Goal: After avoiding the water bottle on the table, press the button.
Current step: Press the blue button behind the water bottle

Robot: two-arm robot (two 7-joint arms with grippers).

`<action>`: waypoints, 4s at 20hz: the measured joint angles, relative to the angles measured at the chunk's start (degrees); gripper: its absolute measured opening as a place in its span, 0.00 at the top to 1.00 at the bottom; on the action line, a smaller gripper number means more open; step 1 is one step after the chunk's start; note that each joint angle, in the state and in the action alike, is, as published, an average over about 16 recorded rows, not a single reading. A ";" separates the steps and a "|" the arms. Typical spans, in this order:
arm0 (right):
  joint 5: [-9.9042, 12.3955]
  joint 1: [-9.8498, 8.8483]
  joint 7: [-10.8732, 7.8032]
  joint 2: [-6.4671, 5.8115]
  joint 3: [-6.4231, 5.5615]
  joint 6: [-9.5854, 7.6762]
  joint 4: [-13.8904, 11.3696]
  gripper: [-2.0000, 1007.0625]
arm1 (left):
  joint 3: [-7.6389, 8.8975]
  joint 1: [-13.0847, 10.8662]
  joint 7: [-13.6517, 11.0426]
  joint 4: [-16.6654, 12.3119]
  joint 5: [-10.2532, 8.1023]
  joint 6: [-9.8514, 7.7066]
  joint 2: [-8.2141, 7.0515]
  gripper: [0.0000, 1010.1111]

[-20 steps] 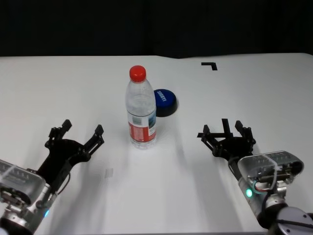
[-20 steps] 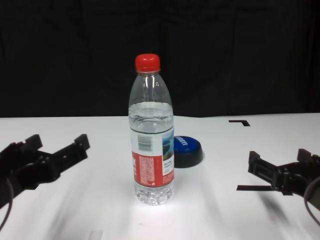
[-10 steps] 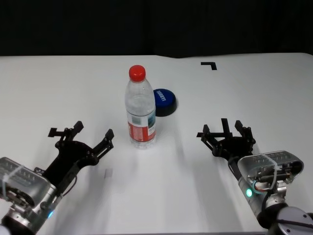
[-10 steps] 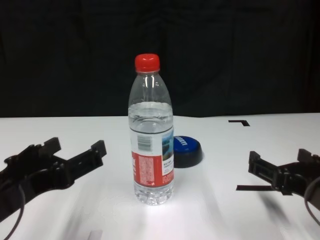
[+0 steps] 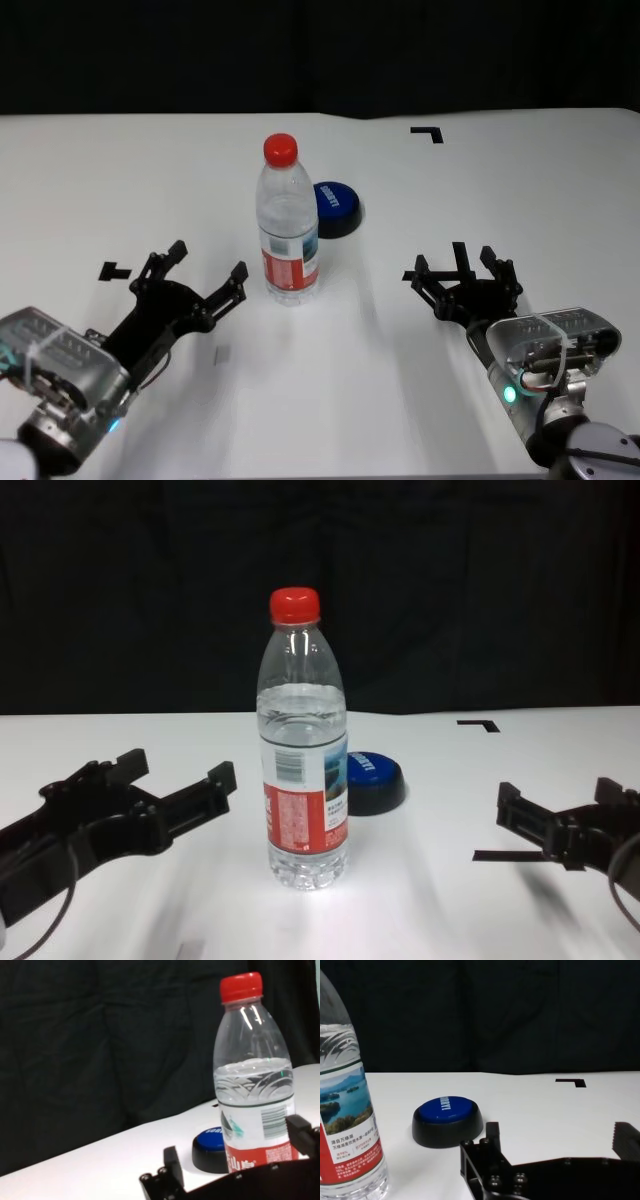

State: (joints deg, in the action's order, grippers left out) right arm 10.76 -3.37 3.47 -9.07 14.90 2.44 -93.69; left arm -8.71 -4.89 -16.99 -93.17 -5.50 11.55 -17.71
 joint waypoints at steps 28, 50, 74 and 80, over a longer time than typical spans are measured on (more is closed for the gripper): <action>0.00 0.00 0.00 0.00 0.00 0.00 0.00 0.00 | -4.77 8.27 -2.90 7.06 -1.29 0.62 -0.73 0.01; 0.00 0.00 0.00 0.00 0.00 0.00 0.00 0.00 | -6.52 11.27 -3.90 9.73 -2.38 0.61 -0.84 0.01; 0.00 0.00 0.00 0.00 0.00 0.00 0.00 0.00 | -3.70 6.99 -1.33 5.66 -2.39 0.90 -1.75 0.01; 0.00 0.00 0.00 0.00 0.00 0.00 0.00 0.00 | -1.92 4.71 0.26 3.53 -1.75 0.95 -1.60 0.01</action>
State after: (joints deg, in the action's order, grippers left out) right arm 10.76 -3.37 3.47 -9.07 14.90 2.44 -93.69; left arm -10.63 -0.18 -16.73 -89.63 -7.25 12.50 -19.31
